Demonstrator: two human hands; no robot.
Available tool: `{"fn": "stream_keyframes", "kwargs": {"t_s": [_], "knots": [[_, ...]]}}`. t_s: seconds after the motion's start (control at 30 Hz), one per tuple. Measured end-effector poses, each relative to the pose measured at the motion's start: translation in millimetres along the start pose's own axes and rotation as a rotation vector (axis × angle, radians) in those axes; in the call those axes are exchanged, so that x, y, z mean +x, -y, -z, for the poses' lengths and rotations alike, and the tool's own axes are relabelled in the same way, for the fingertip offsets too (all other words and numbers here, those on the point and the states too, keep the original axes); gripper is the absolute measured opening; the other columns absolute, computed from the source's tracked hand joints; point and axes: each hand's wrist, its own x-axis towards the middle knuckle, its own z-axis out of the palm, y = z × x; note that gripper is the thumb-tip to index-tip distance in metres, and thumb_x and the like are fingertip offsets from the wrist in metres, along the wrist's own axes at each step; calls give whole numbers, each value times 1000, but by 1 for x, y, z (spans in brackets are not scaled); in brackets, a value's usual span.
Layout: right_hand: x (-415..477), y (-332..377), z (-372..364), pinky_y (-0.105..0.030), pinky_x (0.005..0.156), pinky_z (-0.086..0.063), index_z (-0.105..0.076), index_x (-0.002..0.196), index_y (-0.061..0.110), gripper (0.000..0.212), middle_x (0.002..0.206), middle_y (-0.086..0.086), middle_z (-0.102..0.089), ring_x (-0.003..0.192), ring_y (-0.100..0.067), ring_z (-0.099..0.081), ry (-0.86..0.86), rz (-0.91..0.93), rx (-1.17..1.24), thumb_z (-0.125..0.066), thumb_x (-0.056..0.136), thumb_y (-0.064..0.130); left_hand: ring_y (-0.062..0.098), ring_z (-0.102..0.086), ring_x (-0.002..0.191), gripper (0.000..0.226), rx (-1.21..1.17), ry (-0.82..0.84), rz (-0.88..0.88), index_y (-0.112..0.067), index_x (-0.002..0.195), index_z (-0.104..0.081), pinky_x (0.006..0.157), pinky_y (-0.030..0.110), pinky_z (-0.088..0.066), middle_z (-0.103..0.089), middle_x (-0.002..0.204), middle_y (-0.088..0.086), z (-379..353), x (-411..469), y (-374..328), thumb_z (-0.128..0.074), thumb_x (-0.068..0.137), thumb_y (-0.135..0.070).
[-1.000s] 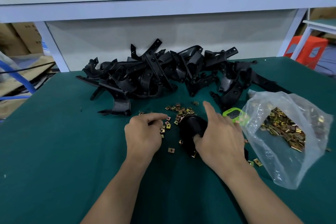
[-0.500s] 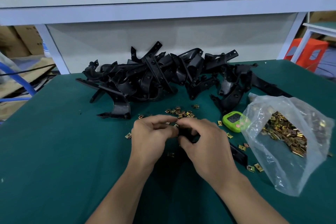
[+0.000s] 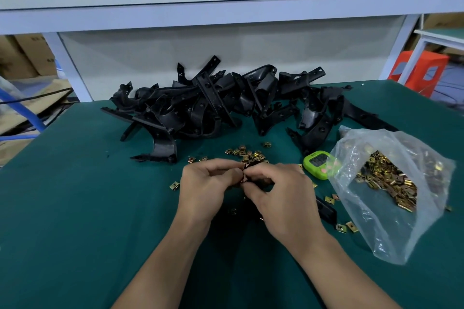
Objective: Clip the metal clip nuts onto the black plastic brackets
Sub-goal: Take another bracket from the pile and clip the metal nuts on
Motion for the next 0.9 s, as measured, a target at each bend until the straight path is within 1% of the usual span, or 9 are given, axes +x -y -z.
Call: {"fn": "stream_keyframes", "kwargs": {"t_s": [0.13,0.2,0.3,0.43,0.5,0.6,0.73,0.8,0.9], "knots": [[0,5,0,-28,80,-41,-78,90,30,22,75,36,-52,96,25,-45,-55,59,-40,-89,74,19,16,-76,71,38,16,-60,0,-32,77,-83,67,19,-57,-78,74,4,-3,0,3,-78,80,6],[1,5,-2,-31,79,-43,-78,88,29,22,75,32,-59,95,31,-41,-83,70,-23,-89,73,17,18,-76,72,37,29,-80,-1,-33,78,-82,69,21,-58,-78,73,4,-4,0,4,-79,80,4],[0,1,-2,-34,84,-47,-77,90,31,19,78,26,-69,96,25,-47,-65,13,40,-87,76,20,16,-77,75,32,67,-56,-30,-34,79,-82,71,22,-58,-79,75,1,-2,1,7,-80,81,-2],[1,-5,1,-19,85,-40,-75,93,38,17,79,27,-67,101,5,-48,-51,-46,21,-83,81,28,7,-75,86,23,229,58,-142,-36,89,-83,78,23,-58,-79,86,-11,5,2,9,-80,85,-14],[1,-7,2,-13,84,-36,-74,92,39,17,79,27,-67,100,2,-48,-55,-59,17,-83,81,29,4,-75,87,23,264,72,-171,-37,92,-83,77,20,-57,-79,87,-15,6,2,8,-80,86,-16],[1,-7,1,-12,83,-36,-73,91,40,16,80,27,-66,102,2,-48,-51,-64,25,-82,82,29,4,-74,87,20,304,66,-183,-33,93,-83,80,27,-59,-79,87,-15,7,3,8,-80,86,-15],[1,-8,0,-25,86,-47,-74,92,39,17,85,23,-67,102,-3,-54,-13,-75,42,-82,82,29,4,-74,86,19,317,79,-203,-29,92,-84,80,28,-59,-79,86,-15,9,2,6,-79,85,-12],[1,-7,1,-32,86,-51,-75,92,39,14,86,24,-67,101,-5,-58,-3,-74,58,-81,84,30,2,-74,87,16,338,81,-248,-27,92,-84,80,23,-58,-79,86,-16,10,0,4,-78,82,-16],[3,-8,1,-37,86,-53,-76,90,34,7,85,22,-70,97,-9,-65,21,-80,92,-80,85,32,1,-72,93,27,353,138,-263,-26,95,-82,82,15,-53,-78,91,-17,11,-1,3,-70,72,-17]]}}
